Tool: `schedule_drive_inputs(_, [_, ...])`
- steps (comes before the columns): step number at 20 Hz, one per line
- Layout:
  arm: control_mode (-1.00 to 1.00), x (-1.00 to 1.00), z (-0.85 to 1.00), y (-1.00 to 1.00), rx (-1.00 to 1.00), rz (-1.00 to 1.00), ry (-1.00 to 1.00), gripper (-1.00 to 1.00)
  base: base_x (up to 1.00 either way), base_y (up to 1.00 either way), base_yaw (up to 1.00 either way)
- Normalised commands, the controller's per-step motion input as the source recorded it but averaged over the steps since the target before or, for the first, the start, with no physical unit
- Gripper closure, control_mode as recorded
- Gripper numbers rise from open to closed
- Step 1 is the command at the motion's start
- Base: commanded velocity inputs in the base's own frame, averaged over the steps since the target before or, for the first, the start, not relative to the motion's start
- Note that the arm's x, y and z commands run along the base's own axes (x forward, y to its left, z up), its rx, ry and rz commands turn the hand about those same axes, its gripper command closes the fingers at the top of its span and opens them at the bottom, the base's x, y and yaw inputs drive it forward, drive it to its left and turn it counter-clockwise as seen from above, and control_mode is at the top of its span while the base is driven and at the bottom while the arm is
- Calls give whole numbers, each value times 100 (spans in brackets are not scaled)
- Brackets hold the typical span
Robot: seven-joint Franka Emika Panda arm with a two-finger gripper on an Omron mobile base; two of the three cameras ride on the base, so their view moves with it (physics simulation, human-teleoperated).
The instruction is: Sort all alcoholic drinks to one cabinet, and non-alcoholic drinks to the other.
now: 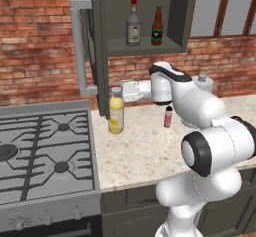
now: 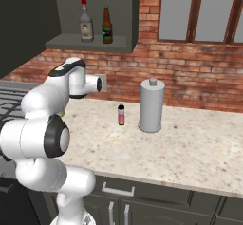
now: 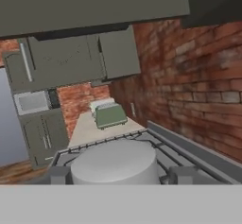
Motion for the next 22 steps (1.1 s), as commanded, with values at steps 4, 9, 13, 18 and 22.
schedule_drive_inputs(4, [-100,-30,34,-36,-6,-9,0,100,0,0,0])
schedule_drive_inputs(9, [-100,-51,34,-30,-5,-7,0,100,0,0,0])
schedule_drive_inputs(13, [-100,-65,40,-34,-5,-7,0,100,0,0,0])
schedule_drive_inputs(18, [-100,-64,32,-38,-5,-11,0,100,0,0,0])
schedule_drive_inputs(22, [-100,-46,38,-36,-3,-16,0,100,0,0,0])
